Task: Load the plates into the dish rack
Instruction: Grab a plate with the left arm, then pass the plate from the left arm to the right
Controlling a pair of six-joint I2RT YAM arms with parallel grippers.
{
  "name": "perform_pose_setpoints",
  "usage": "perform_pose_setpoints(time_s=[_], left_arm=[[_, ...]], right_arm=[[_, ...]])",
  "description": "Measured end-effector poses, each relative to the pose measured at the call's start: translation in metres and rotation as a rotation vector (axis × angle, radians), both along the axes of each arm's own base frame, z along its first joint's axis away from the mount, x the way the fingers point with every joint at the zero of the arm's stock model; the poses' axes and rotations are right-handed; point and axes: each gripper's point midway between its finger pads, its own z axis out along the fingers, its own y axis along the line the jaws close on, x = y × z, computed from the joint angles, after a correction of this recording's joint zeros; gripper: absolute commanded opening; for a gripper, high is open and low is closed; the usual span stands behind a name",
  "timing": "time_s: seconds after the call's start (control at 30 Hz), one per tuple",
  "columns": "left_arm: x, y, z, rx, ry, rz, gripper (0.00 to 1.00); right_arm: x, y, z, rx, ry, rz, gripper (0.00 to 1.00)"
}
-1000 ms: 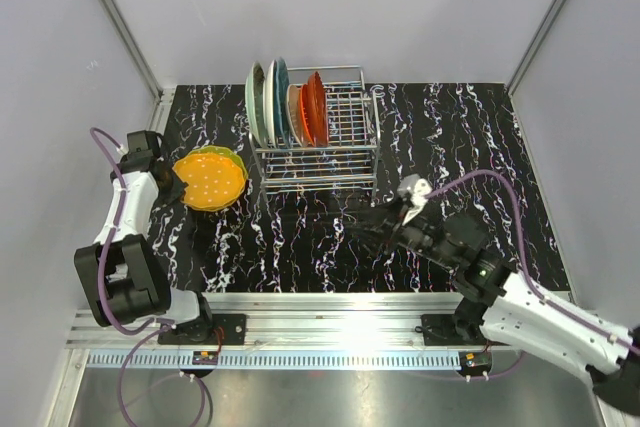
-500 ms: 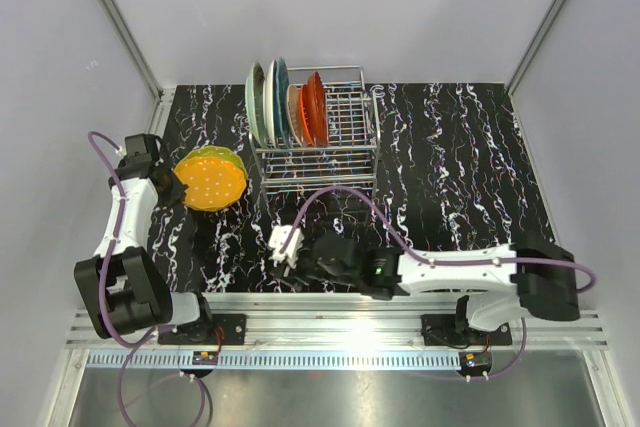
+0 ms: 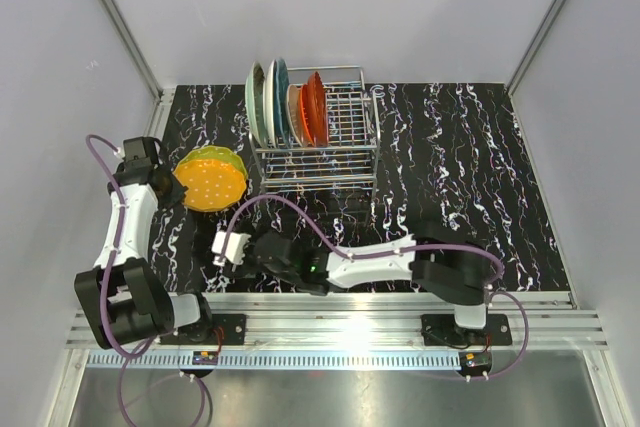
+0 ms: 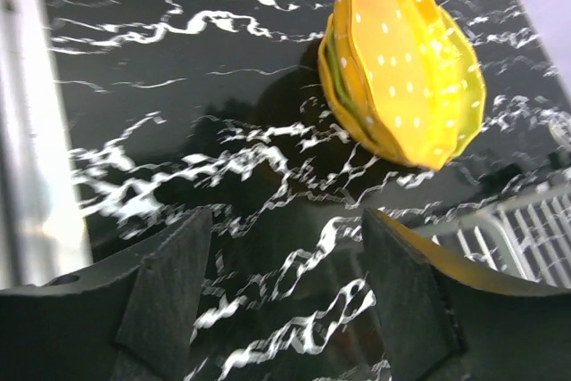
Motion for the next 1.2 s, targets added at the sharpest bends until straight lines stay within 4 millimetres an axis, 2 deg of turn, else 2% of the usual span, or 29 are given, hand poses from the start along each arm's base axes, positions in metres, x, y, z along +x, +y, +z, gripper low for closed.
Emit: perform_pose_setpoints(time_s=[0.23, 0.43, 0.57, 0.77, 1.03, 1.2], left_arm=[[0.000, 0.000, 0.004, 0.002, -0.014, -0.001, 0.00], [0.000, -0.001, 0.010, 0.009, -0.038, -0.004, 0.00], [0.000, -0.002, 0.012, 0.010, -0.043, -0.007, 0.00], [-0.002, -0.004, 0.014, 0.012, -0.052, -0.012, 0.00], [-0.002, -0.006, 0.018, 0.016, -0.066, -0.018, 0.00], [-0.004, -0.007, 0.021, 0.019, -0.078, -0.021, 0.00]], right_arm=[[0.023, 0.029, -0.023, -0.074, -0.129, -0.018, 0.80], [0.052, 0.047, -0.018, -0.075, -0.191, -0.046, 0.80], [0.081, 0.055, -0.014, -0.071, -0.221, -0.079, 0.80], [0.112, 0.063, -0.022, -0.090, -0.239, -0.114, 0.80], [0.124, 0.074, -0.044, -0.132, -0.255, -0.093, 0.79], [0.128, 0.082, -0.045, -0.137, -0.277, -0.086, 0.75]])
